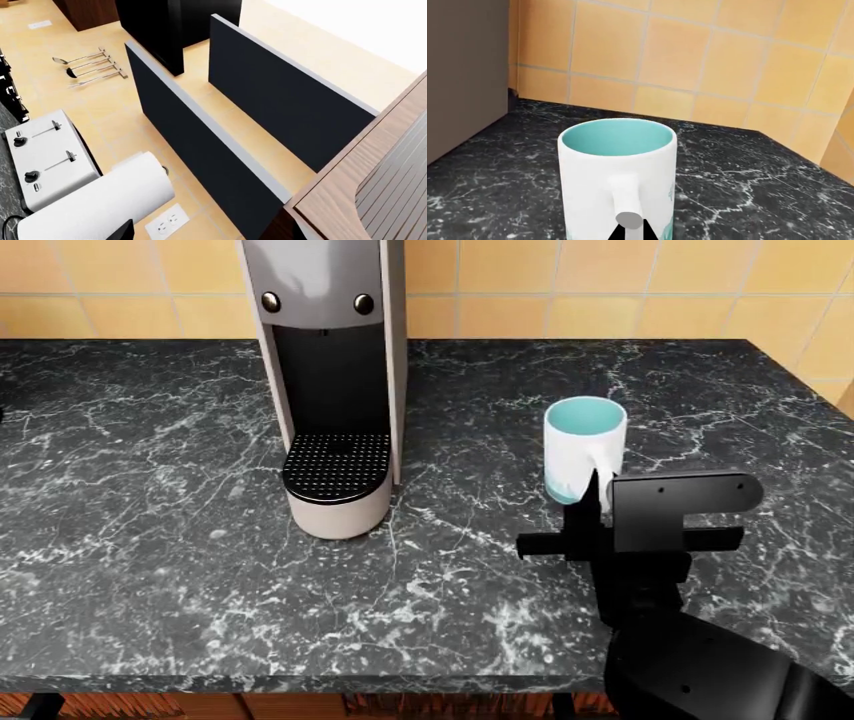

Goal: Pick the mug from under the coffee machine dispenser and place it on the counter.

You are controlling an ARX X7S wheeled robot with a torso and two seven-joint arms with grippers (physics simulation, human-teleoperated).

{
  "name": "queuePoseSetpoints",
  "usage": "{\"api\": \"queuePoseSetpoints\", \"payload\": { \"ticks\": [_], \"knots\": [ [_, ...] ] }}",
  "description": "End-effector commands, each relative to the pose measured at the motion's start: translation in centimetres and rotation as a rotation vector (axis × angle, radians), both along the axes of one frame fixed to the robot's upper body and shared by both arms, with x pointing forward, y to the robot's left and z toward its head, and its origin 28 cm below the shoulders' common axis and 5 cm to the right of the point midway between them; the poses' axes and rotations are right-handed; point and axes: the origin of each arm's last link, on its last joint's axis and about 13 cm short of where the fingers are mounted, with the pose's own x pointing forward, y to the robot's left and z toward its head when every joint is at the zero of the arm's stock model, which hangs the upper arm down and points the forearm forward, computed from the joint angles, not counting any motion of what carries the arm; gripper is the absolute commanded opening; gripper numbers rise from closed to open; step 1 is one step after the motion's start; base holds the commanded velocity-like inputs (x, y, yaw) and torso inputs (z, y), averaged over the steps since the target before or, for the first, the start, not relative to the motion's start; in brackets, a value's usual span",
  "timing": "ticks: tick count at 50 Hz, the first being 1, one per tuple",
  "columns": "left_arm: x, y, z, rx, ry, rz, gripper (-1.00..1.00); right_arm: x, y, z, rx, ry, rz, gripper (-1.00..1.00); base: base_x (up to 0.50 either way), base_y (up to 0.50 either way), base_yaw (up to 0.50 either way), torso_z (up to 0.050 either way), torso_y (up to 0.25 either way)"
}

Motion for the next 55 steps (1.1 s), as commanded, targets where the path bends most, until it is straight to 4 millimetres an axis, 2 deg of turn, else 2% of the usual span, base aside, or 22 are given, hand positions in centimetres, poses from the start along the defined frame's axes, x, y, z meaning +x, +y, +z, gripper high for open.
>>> {"api": "queuePoseSetpoints", "payload": {
  "ticks": [1, 8, 9, 34, 42, 55],
  "knots": [
    [0.0, 0.0, 0.0, 0.0, 0.001, 0.0, 1.0, 0.1, -0.2, 0.1, 0.0, -0.014, -0.009, -1.0, 0.0, 0.0, 0.0, 0.0, 0.0],
    [0.0, 0.0, 0.0, -0.001, 0.002, 0.001, 1.0, 0.1, -0.2, 0.0, 0.001, -0.004, -0.006, -1.0, 0.0, 0.0, 0.0, 0.0, 0.0],
    [0.0, 0.0, 0.0, -0.001, 0.001, 0.001, 1.0, 0.1, -0.2, 0.0, 0.0, -0.002, -0.005, 1.0, 0.0, 0.0, 0.0, 0.0, 0.01],
    [-0.2, 0.1, 0.0, -0.003, 0.0, 0.001, 1.0, -0.7, 0.2, 0.2, -0.017, 0.029, 0.026, 1.0, 0.0, 0.0, 0.0, 0.0, 0.0],
    [-0.2, 0.1, 0.0, -0.005, -0.002, 0.003, 1.0, -1.9, 0.5, 0.7, -0.017, 0.037, 0.051, 1.0, 0.0, 0.0, 0.0, 0.0, 0.0],
    [-0.2, 0.1, 0.0, -0.007, -0.003, 0.005, 1.0, -3.7, -0.2, 1.0, 0.022, 0.028, 0.011, 1.0, 0.0, 0.0, 0.0, 0.0, 0.0]
  ]
}}
